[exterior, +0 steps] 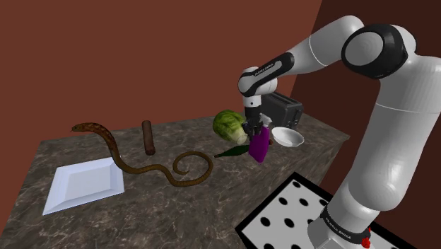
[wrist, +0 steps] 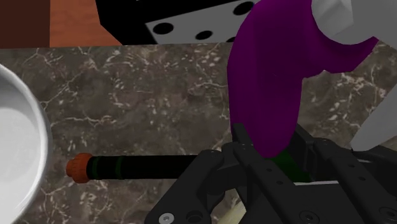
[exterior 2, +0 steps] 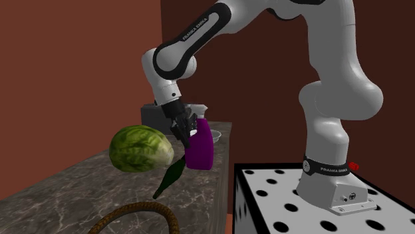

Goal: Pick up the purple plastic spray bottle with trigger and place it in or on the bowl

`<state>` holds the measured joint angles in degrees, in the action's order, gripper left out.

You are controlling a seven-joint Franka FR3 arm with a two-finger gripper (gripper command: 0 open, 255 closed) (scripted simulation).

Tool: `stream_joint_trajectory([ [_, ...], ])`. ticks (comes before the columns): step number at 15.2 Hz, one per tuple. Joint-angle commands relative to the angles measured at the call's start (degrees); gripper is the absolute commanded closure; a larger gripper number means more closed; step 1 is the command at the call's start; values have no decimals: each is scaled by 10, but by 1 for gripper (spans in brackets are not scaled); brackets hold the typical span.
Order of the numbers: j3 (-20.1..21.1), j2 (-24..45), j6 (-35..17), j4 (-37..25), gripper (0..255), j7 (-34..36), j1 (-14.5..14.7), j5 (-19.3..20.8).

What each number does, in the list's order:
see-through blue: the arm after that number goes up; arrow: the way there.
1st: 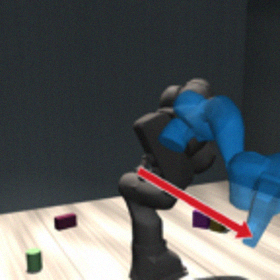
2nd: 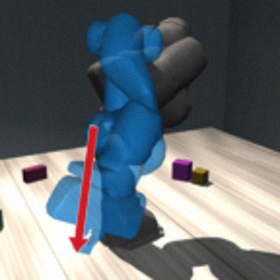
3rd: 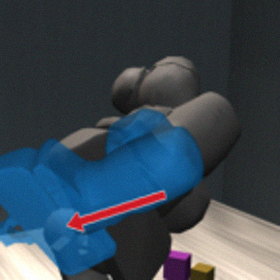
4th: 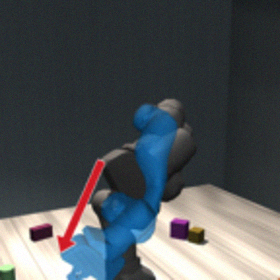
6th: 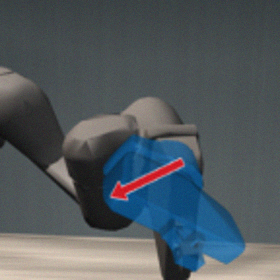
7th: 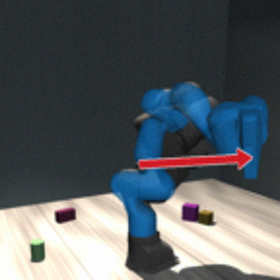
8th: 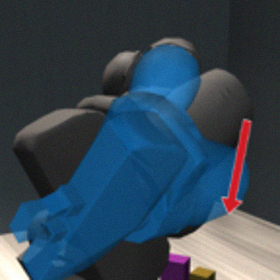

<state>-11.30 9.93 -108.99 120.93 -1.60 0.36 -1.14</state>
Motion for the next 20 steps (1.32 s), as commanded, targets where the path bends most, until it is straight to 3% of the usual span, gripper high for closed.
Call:
stream_joint_trajectory([
  [1, -1, -8, 15, -6, 255, 0, 0, 2],
  [20, -1, -70, 152, -83, 255, 8, 2, 14],
])
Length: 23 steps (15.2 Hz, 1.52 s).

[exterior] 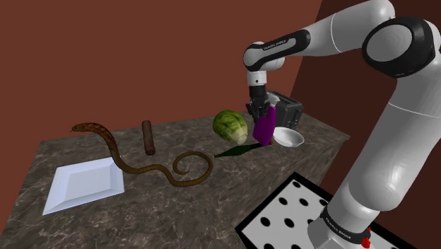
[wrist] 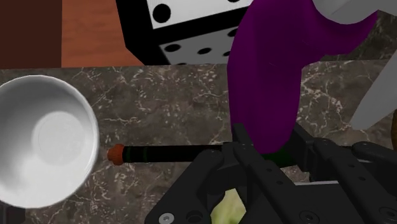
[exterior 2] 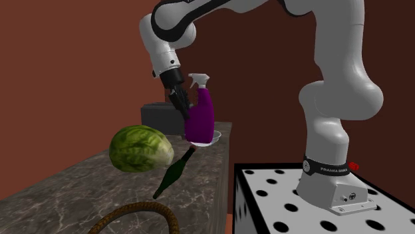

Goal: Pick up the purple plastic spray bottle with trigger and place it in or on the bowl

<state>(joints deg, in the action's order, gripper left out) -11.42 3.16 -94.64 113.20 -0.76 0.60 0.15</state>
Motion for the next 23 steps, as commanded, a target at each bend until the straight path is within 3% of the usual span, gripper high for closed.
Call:
stream_joint_trajectory([
  [1, 0, -5, 16, -11, 255, 0, 0, 1],
  [12, -62, 62, 17, -83, 255, -131, -73, 28],
  [23, -109, 198, 36, -246, 255, -274, -171, 19],
])
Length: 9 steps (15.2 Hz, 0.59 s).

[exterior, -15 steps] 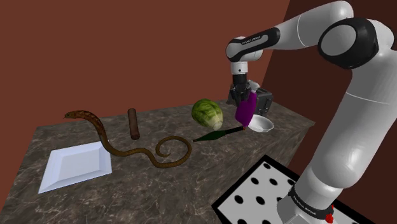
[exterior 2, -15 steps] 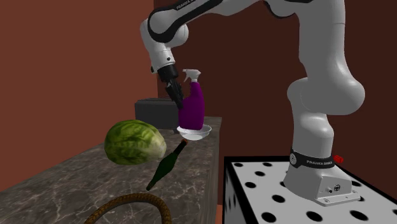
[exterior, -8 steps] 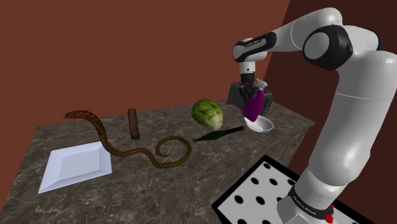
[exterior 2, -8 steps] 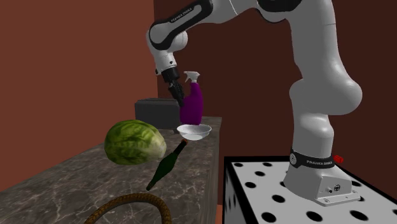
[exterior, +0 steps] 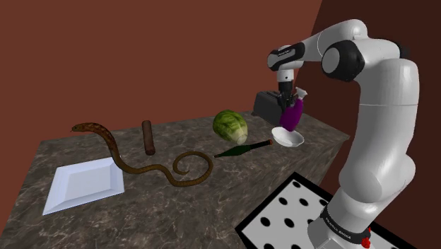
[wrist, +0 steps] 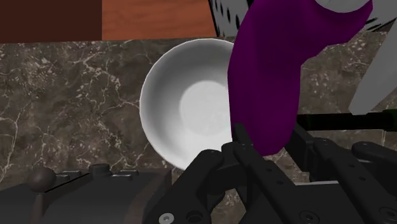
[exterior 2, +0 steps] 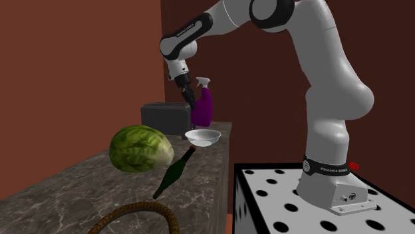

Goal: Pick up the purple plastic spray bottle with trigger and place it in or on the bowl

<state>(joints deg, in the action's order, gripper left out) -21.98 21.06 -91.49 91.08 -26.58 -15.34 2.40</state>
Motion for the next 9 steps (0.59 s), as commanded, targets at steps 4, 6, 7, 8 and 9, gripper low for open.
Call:
stream_joint_trajectory([
  [4, -7, 56, 0, -58, 255, -40, -35, -10],
  [6, -7, 59, -14, -48, 255, -39, -35, -12],
  [7, -6, 62, -21, -43, 255, -38, -35, -12],
  [8, -6, 64, -27, -38, 255, -38, -35, -13],
  [9, -5, 66, -34, -34, 255, -37, -35, -14],
])
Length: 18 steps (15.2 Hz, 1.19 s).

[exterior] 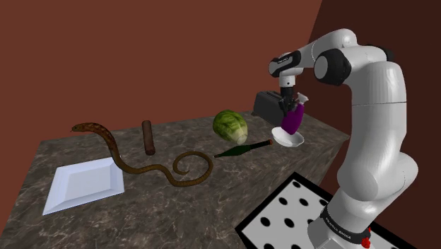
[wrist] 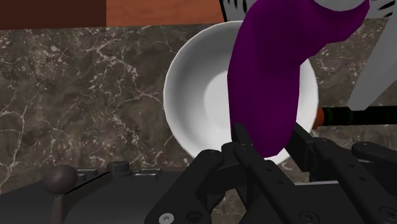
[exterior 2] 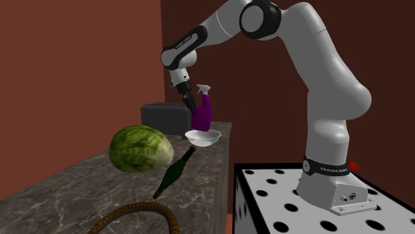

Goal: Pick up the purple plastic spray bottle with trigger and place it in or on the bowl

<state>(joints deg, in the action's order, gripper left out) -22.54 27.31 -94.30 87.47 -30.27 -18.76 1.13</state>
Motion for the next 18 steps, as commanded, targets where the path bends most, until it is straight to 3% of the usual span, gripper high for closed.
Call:
stream_joint_trajectory([
  [1, 1, 6, -12, 7, 255, 0, -1, -2],
  [10, 2, 10, -23, 14, 255, 1, -1, -3],
  [11, 2, 10, -23, 14, 0, 1, -1, -3],
  [16, 2, 10, -24, 14, 0, 1, -1, -3],
  [18, 2, 17, 18, -34, 0, 0, -3, -5],
])
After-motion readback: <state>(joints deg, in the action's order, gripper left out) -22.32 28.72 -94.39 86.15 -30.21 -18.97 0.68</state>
